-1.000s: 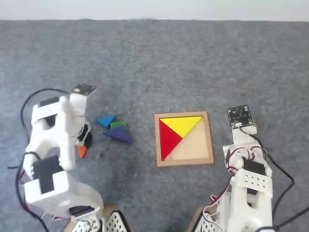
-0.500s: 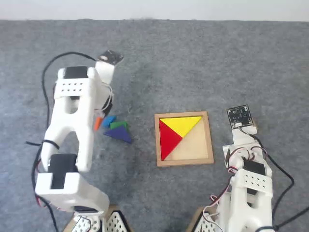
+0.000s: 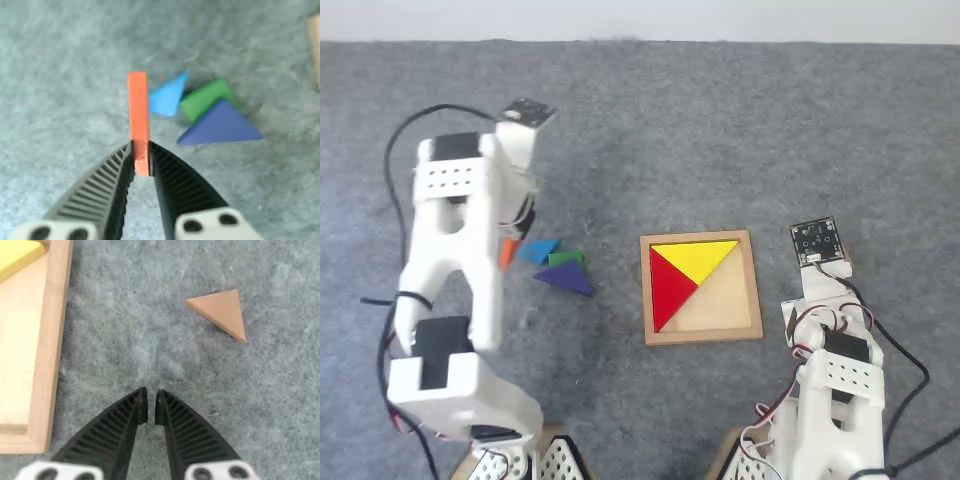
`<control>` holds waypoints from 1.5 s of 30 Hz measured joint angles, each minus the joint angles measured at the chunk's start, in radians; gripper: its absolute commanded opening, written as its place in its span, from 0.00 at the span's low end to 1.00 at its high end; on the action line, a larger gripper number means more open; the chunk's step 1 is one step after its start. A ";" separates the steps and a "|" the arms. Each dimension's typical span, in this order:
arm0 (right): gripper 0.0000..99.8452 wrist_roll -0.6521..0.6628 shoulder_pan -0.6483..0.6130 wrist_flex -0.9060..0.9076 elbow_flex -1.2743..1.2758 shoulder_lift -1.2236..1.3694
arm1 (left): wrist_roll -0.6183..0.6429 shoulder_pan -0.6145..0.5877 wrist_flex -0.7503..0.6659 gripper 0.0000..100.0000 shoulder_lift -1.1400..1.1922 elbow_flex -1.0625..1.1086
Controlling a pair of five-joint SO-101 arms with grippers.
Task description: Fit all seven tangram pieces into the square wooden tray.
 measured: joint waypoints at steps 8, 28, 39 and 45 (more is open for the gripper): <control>0.04 0.000 0.000 0.000 0.000 0.000 | -0.117 -0.227 -0.164 0.02 0.000 0.100; 0.04 0.000 0.000 0.000 0.000 0.000 | -0.081 -0.095 -0.327 0.12 -0.002 0.333; 0.04 0.000 0.000 0.000 0.000 0.000 | -0.020 -0.141 -0.307 0.25 -0.002 0.227; 0.04 0.000 0.000 0.000 0.000 0.000 | -0.046 -0.161 -0.307 0.26 0.005 0.226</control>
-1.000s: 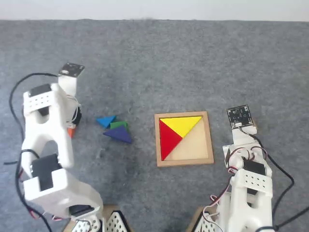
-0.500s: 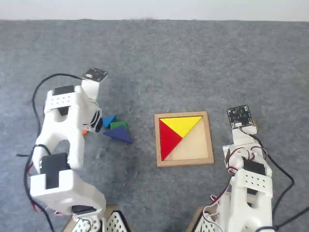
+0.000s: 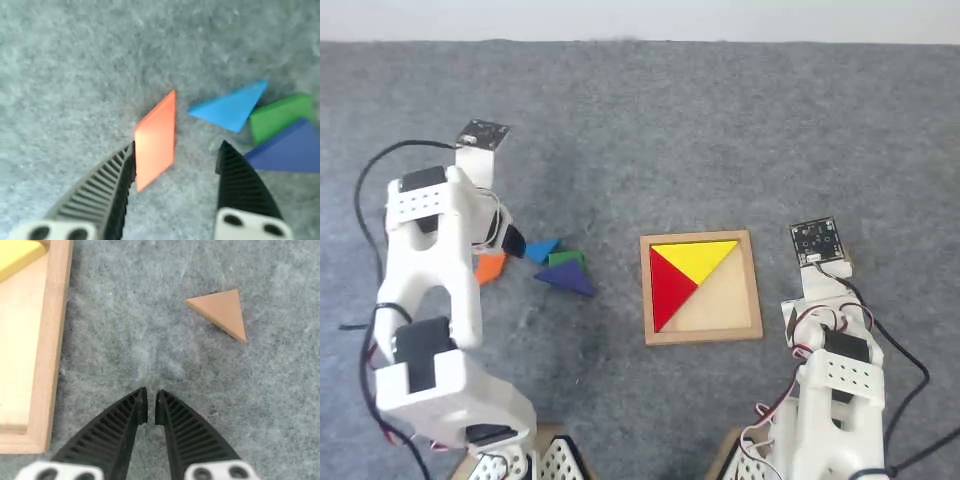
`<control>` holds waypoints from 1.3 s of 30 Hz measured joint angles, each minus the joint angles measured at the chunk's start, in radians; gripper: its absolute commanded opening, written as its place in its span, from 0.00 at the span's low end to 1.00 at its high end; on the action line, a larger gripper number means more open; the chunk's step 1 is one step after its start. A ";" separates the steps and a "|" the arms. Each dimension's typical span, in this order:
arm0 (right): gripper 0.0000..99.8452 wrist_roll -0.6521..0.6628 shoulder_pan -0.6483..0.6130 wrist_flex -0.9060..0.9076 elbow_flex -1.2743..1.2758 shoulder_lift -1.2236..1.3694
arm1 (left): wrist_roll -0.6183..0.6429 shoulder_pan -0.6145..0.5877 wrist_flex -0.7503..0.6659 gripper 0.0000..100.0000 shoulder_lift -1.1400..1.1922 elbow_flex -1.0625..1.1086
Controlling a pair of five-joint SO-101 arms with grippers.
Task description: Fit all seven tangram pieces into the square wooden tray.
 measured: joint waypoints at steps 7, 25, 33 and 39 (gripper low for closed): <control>0.04 0.000 0.000 0.000 0.000 0.000 | -0.008 -0.037 -0.058 0.26 0.195 -0.038; 0.04 0.000 0.000 0.000 0.000 0.000 | -0.044 -0.063 0.038 0.03 0.276 -0.129; 0.04 0.000 0.000 0.000 0.000 0.000 | -0.046 -0.064 0.089 0.01 0.281 -0.152; 0.04 0.000 0.000 -0.002 0.000 0.000 | -0.046 -0.029 0.210 0.01 0.262 -0.186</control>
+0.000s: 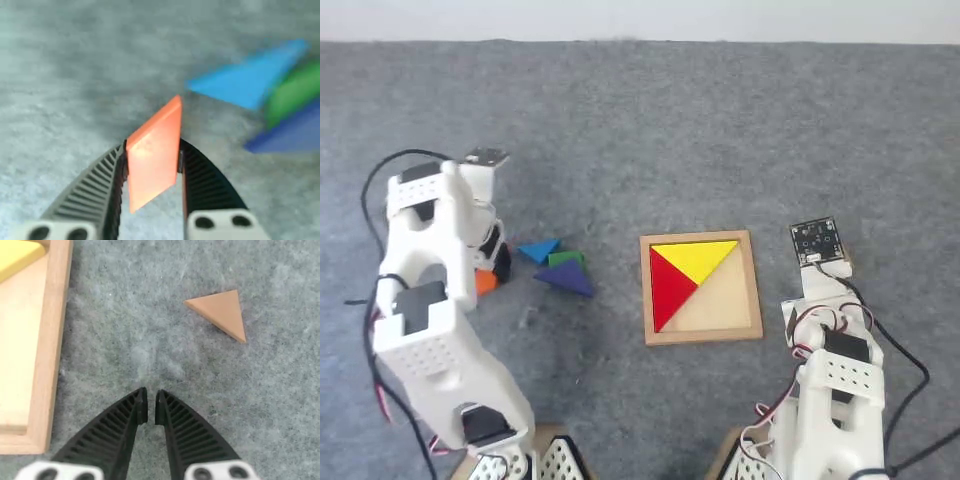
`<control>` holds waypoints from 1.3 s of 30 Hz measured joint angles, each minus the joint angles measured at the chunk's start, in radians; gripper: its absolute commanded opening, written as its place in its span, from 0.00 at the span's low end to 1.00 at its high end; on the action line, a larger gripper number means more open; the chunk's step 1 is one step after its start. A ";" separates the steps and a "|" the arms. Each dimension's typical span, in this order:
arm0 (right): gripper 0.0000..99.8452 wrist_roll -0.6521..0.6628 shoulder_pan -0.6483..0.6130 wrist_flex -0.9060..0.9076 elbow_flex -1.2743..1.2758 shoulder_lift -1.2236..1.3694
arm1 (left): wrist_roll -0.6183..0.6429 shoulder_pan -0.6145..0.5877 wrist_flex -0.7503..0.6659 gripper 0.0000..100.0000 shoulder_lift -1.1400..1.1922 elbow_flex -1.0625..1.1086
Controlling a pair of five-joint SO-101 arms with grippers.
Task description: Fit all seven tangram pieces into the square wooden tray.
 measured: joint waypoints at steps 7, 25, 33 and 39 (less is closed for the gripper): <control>0.04 0.000 0.000 0.000 0.000 0.000 | 0.094 0.232 0.150 0.01 -0.301 -0.002; 0.04 -0.052 0.124 0.011 0.000 -0.005 | 0.514 0.962 -0.227 0.01 -0.216 -0.014; 0.04 -0.068 0.167 0.012 0.000 -0.060 | 0.640 1.008 -0.454 0.01 -0.068 -0.014; 0.04 -0.068 0.153 0.012 0.011 -0.066 | 0.741 1.065 -0.514 0.04 0.017 -0.037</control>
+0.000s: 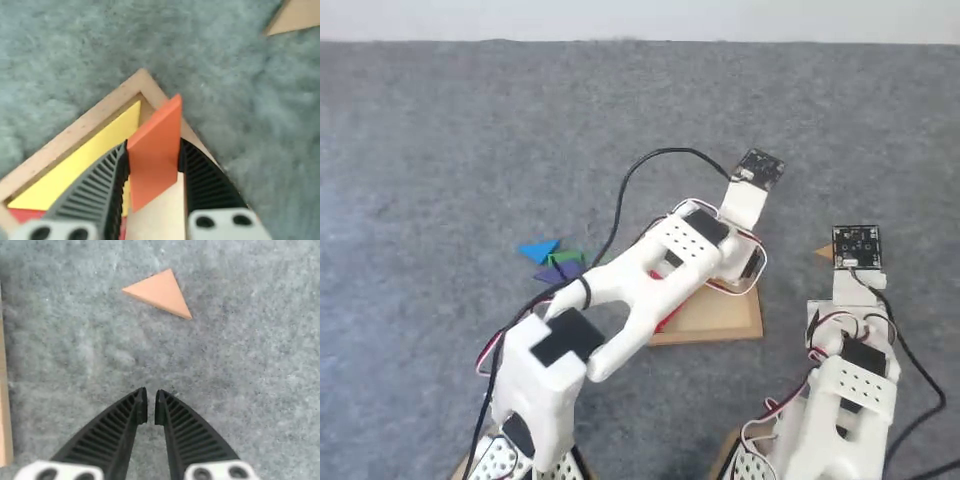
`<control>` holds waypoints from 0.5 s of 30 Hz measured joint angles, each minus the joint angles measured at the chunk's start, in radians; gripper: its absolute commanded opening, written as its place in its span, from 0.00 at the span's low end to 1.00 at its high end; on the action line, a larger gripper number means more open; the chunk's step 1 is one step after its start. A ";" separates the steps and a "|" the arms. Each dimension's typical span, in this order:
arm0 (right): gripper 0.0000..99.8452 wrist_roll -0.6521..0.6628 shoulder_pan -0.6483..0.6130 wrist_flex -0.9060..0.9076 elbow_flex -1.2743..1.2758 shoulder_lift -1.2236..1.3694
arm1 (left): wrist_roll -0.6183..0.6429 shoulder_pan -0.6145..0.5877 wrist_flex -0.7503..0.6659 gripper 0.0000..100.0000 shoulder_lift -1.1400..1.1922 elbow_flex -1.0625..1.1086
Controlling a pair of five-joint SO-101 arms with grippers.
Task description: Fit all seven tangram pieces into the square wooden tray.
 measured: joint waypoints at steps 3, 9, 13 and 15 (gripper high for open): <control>0.04 0.000 0.000 0.000 0.000 0.000 | 0.021 0.000 0.005 0.12 0.046 -0.038; 0.04 0.005 0.000 0.000 0.000 0.000 | 0.052 -0.003 0.074 0.17 0.114 -0.130; 0.04 0.005 0.000 0.000 0.000 0.000 | 0.058 0.000 0.094 0.18 0.115 -0.153; 0.04 0.005 0.000 0.000 0.000 0.000 | 0.058 0.000 0.106 0.18 0.117 -0.166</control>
